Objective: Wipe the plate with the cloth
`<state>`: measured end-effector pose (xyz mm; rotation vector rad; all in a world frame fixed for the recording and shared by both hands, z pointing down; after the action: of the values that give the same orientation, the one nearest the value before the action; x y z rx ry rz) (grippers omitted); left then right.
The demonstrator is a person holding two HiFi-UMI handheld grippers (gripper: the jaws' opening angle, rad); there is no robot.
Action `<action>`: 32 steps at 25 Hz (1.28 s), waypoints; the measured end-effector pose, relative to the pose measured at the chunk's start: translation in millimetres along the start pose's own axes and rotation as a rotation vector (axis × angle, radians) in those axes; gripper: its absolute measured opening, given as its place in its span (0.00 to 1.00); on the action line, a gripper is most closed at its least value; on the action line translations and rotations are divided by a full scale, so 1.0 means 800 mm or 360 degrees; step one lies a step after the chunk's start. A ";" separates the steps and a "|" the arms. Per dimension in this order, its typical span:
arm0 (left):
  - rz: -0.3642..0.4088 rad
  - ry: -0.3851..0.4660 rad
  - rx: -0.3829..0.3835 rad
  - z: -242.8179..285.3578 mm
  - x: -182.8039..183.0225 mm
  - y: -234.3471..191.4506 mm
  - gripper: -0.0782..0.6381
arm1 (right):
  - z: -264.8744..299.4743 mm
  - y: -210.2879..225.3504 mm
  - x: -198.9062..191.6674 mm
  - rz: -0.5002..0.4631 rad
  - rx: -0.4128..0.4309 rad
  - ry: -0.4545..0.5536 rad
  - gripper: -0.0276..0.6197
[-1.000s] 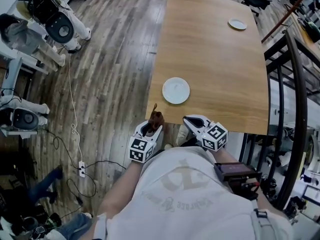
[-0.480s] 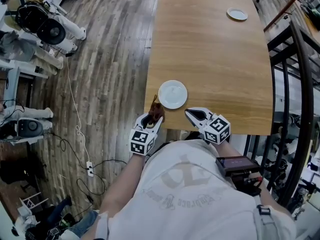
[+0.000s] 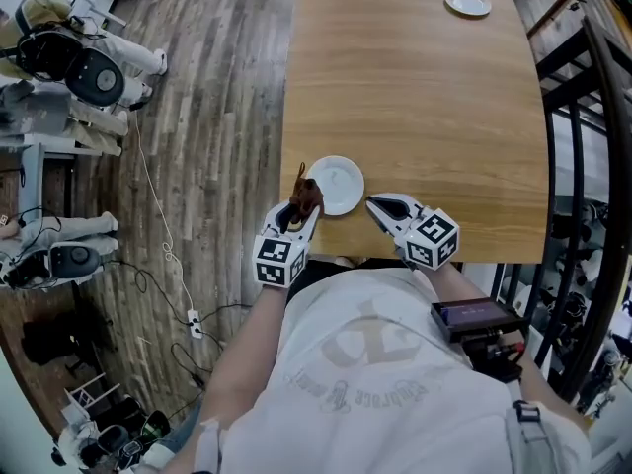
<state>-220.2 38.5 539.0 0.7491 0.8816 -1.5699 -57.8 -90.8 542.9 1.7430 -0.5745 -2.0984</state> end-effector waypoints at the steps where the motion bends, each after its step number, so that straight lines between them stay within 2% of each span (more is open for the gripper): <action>1: 0.0007 -0.0010 0.0008 0.003 0.002 -0.003 0.35 | 0.001 0.002 0.002 0.0004 0.0000 0.0002 0.06; 9: 0.0076 -0.0088 0.0022 0.030 -0.003 -0.029 0.35 | -0.008 0.006 -0.014 0.0047 -0.0062 0.0013 0.06; 18: 0.0177 -0.0197 -0.0058 0.083 0.017 -0.069 0.35 | 0.005 0.018 -0.003 0.0114 -0.0182 0.0062 0.06; 32: 0.0407 -0.0283 -0.0261 0.128 0.035 -0.049 0.35 | -0.026 -0.011 -0.013 0.0196 -0.0446 0.0207 0.06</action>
<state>-263.6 -60.2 573.7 0.5707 0.7421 -1.2991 -35.2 -79.9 544.1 1.6258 -0.3235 -1.8636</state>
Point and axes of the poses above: the fingertips, and each gripper's own axes: z forward along the fingers, y to its right, x out of its top, the point moved 6 cm from there along -z, backward along the fingers, and after that the axes turned 7 degrees about y, right-handed, at the moved point
